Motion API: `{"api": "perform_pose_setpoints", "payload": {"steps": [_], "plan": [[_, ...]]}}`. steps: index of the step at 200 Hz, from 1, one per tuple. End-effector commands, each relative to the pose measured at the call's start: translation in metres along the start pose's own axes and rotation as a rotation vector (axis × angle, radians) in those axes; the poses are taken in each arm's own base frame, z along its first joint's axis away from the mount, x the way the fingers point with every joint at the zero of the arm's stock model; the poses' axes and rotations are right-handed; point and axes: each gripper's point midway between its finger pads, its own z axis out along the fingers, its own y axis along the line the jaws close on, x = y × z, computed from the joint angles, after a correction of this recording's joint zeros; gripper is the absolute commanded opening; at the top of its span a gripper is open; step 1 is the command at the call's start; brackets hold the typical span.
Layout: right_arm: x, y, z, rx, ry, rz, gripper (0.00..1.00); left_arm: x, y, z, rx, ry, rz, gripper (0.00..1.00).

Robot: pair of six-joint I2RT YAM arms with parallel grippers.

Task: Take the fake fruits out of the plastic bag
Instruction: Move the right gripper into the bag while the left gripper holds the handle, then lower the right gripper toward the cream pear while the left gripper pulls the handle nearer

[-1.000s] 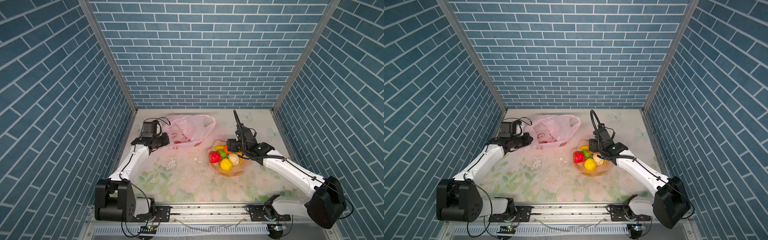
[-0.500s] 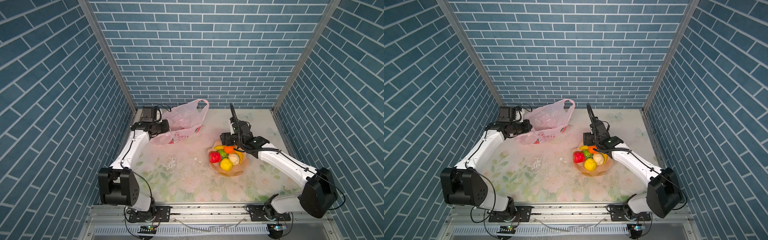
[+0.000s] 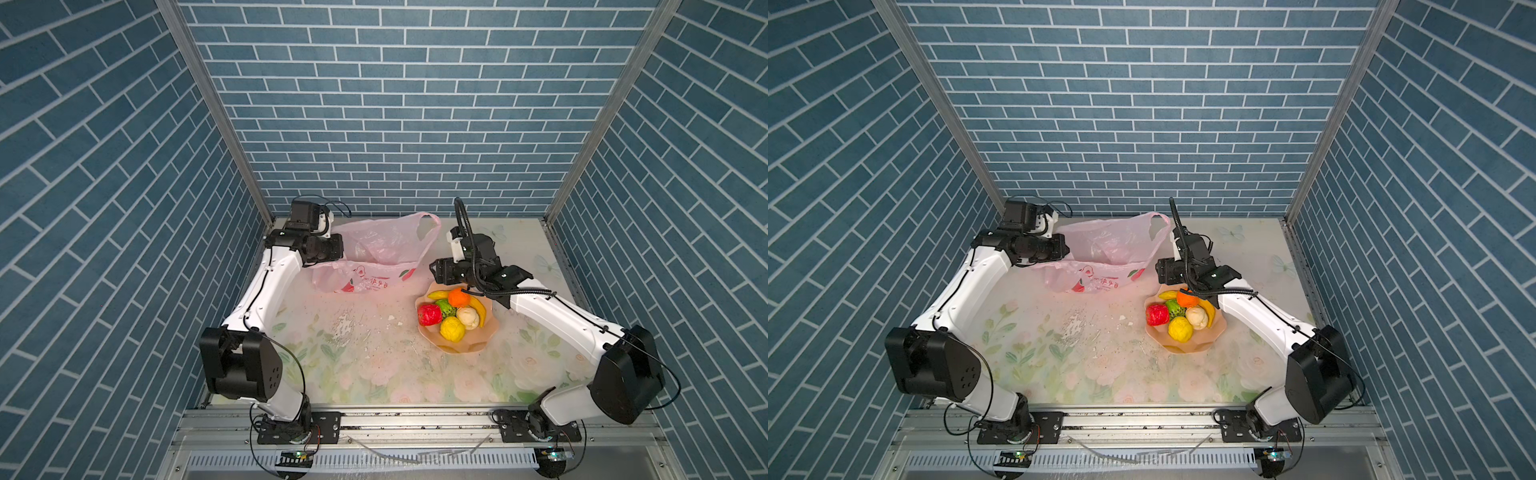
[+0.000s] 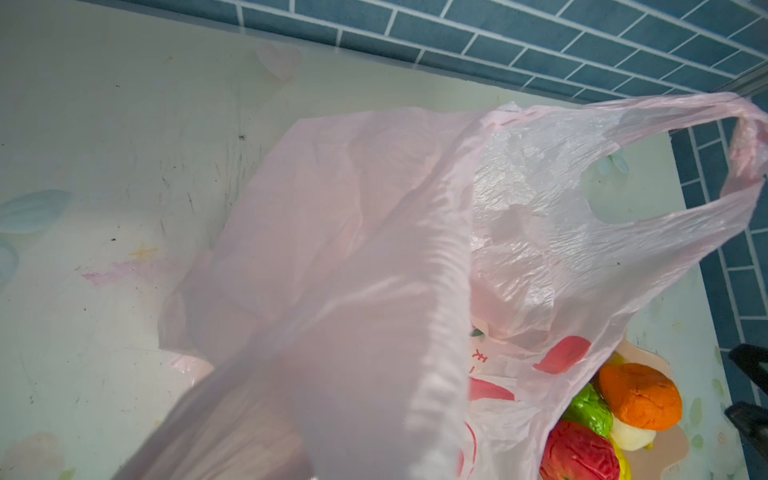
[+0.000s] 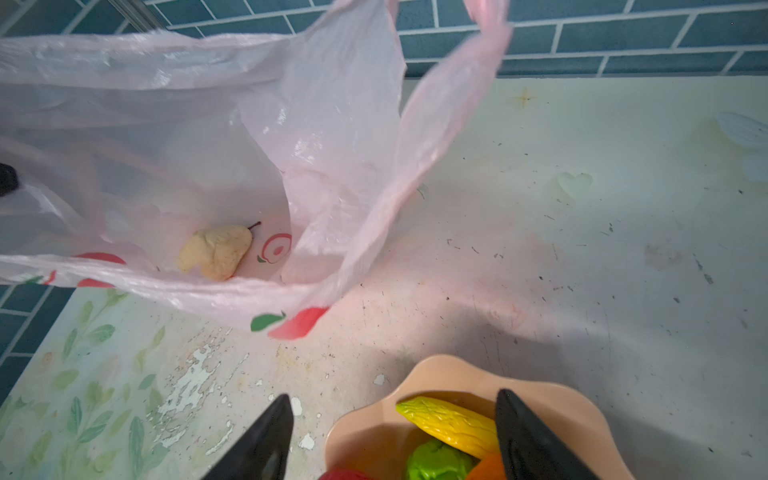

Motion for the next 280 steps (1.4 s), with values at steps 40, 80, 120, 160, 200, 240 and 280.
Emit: {"api": "perform_pose_setpoints", "payload": {"steps": [40, 80, 120, 160, 200, 240, 280], "plan": [[-0.023, 0.089, 0.006, -0.251, -0.012, -0.139, 0.63, 0.092, 0.015, -0.006, -0.076, 0.184, -0.028, 0.11], [0.007, 0.168, 0.032, -0.439, 0.040, -0.229, 0.46, 0.128, 0.033, -0.026, -0.188, 0.164, -0.077, 0.10], [0.048, 0.206, 0.051, -0.537, 0.072, -0.338, 0.29, 0.137, 0.039, -0.046, -0.224, 0.080, -0.104, 0.09], [0.089, 0.216, 0.056, -0.521, 0.105, -0.579, 0.17, 0.141, 0.037, -0.041, -0.200, 0.083, -0.104, 0.09], [0.115, 0.211, 0.065, -0.481, 0.151, -0.725, 0.12, 0.140, 0.035, -0.035, -0.184, 0.109, -0.081, 0.09], [0.135, 0.206, 0.078, -0.424, 0.201, -0.829, 0.09, 0.129, 0.032, -0.032, -0.178, 0.122, -0.040, 0.09], [0.146, 0.195, 0.102, -0.361, 0.269, -0.896, 0.07, 0.122, 0.032, -0.042, -0.191, 0.091, -0.006, 0.09]]}}
